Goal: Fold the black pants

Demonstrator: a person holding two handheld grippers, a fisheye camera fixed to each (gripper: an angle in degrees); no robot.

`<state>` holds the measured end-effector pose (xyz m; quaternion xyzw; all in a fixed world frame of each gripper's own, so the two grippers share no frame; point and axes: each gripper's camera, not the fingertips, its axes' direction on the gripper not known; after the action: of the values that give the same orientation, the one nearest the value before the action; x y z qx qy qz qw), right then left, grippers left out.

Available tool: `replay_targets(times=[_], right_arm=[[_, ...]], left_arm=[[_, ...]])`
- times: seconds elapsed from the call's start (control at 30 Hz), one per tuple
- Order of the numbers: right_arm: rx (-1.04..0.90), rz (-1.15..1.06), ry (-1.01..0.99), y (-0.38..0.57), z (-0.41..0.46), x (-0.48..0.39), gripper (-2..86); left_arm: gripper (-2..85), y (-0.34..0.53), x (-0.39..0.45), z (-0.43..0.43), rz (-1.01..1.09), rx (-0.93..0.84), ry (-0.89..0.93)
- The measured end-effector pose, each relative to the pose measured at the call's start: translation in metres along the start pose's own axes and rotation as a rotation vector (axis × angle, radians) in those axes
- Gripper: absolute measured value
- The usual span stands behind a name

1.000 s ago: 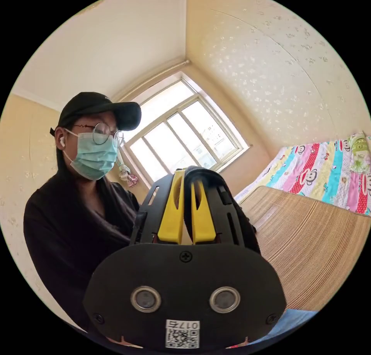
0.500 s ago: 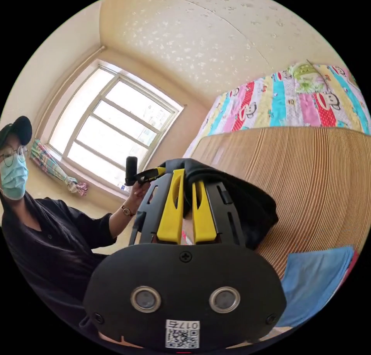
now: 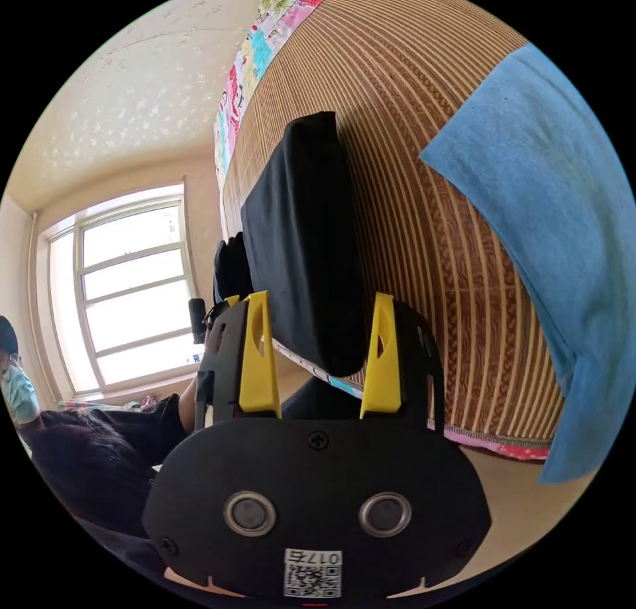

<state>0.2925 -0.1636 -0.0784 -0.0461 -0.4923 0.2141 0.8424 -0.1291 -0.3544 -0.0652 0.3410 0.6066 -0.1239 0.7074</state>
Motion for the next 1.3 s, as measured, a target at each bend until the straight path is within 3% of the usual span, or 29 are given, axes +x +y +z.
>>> replay_targets(times=[0.1, 0.2, 0.3, 0.37, 0.7, 0.83, 0.9, 0.93, 0.97, 1.03, 1.13, 1.3], right_arm=[[-0.127, -0.025, 0.025, -0.026, 0.056, -0.006, 18.8], [-0.105, -0.072, 0.107, -0.018, 0.065, -0.029, 14.6], [-0.157, -0.049, -0.077, 0.002, 0.06, -0.033, 9.7], [-0.175, -0.112, -0.078, 0.021, 0.049, -0.053, 7.7], [-0.183, -0.556, 0.128, 0.054, -0.12, -0.205, 5.4], [-0.154, -0.54, 0.326, 0.04, -0.193, -0.212, 6.5], [-0.159, -0.437, 0.459, 0.031, -0.218, -0.192, 7.1], [-0.172, -0.302, 0.581, 0.024, -0.23, -0.169, 7.5], [-0.184, -0.212, 0.65, 0.02, -0.236, -0.156, 7.8], [-0.189, 0.045, 0.913, 0.023, -0.247, -0.124, 6.9], [-0.133, 0.08, 1.057, 0.042, -0.226, -0.124, 3.9], [-0.029, -0.006, 0.919, 0.071, -0.151, -0.146, 1.4]], left_arm=[[15.8, -0.041, 0.002, 0.057, 0.058, -0.179, -0.01], [13.6, -0.042, 0.014, 0.073, 0.048, -0.173, -0.055], [8.4, -0.029, 0.028, 0.076, 0.048, -0.24, -0.043], [6.6, -0.008, 0.058, 0.075, 0.111, -0.289, -0.023], [6.8, 0.01, 0.261, 0.097, 0.332, -0.234, 0.133], [7.7, -0.018, 0.337, 0.17, 0.399, -0.213, 0.163], [8.2, -0.026, 0.367, 0.225, 0.557, -0.322, 0.114], [7.6, -0.024, 0.38, 0.265, 0.674, -0.45, 0.006], [6.3, -0.019, 0.382, 0.301, 0.693, -0.611, -0.112], [5.7, -0.009, 0.378, 0.318, 0.719, -0.723, -0.212], [5.0, -0.002, 0.347, 0.28, 0.676, -0.653, -0.314], [5.3, -0.008, 0.249, 0.145, 0.355, -0.351, -0.564]])
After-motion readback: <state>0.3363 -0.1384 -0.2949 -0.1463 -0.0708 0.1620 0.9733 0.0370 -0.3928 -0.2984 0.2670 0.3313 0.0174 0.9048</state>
